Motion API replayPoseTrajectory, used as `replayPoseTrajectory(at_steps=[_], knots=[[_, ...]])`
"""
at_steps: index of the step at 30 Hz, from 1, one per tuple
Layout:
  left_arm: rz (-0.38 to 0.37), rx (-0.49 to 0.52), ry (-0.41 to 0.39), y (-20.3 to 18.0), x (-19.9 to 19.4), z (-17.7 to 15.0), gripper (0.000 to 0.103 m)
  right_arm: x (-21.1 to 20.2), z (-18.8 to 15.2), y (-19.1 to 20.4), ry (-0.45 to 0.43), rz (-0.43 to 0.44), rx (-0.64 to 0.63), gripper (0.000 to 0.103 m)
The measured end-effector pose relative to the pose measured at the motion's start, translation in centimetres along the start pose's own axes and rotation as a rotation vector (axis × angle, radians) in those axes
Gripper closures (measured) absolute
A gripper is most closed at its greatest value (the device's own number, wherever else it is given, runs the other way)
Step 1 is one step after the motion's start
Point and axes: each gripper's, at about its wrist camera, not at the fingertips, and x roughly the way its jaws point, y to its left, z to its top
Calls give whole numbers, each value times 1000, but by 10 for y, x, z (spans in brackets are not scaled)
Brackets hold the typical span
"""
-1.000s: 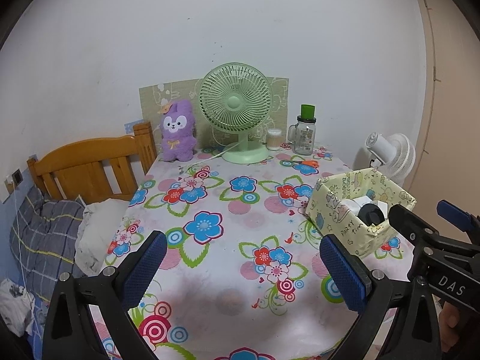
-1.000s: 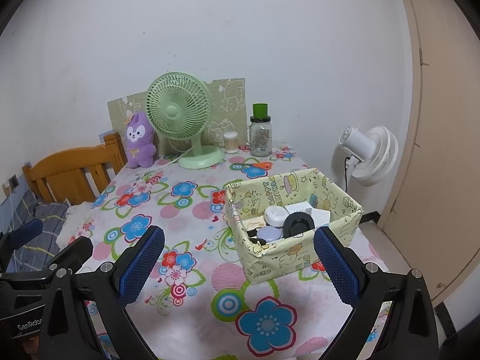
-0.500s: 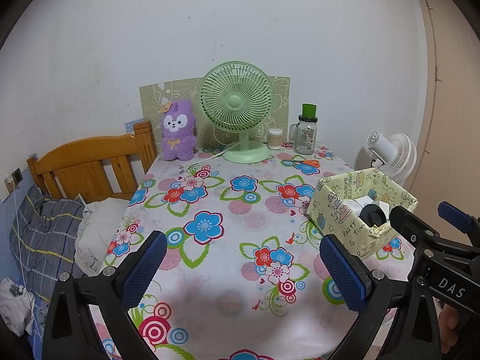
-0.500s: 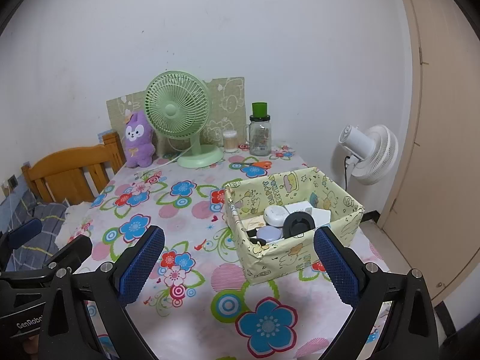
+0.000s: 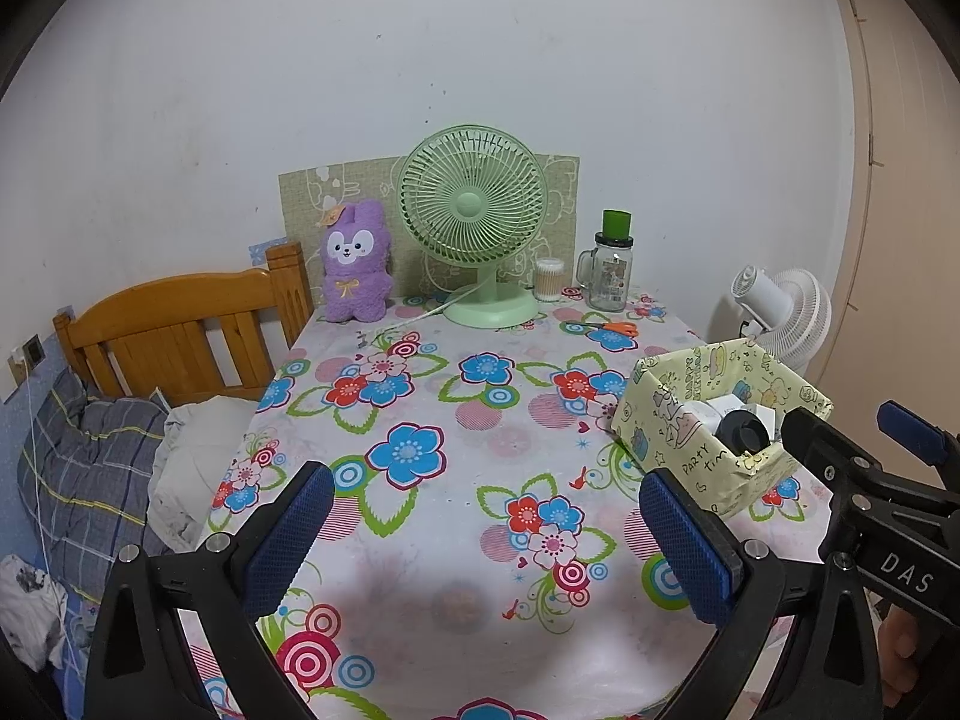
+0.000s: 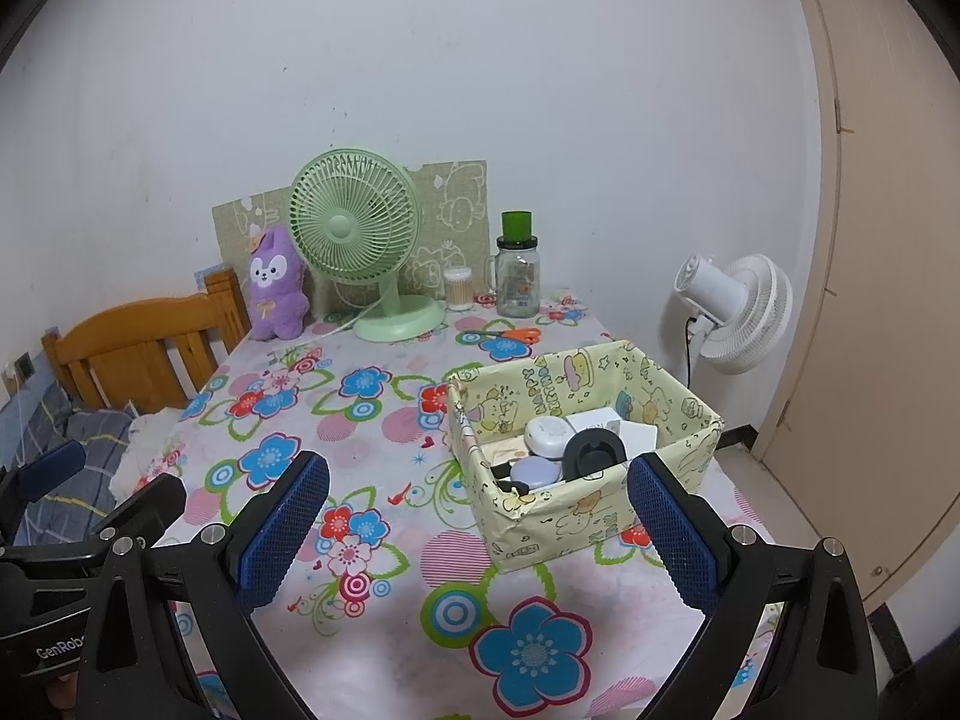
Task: Organize rigid objects
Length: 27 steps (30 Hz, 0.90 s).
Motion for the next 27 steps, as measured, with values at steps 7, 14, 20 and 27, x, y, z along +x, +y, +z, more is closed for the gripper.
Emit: replayPoseTrajectory(at_steps=[7,14,20,27], knots=[[-7,-2,-3,-2,-1,0,0,0,0,0,0,1,1,2],[-8,-2,-4,-1,-1,0,0,-1,1,1,1,1,-1,2],[-8,-2,-6,0,-1,0,0,-2,2,1,1,0,-2,2],[-5,-5,-3,2,-1,0,0,-2,2,1,1,1,-1,2]])
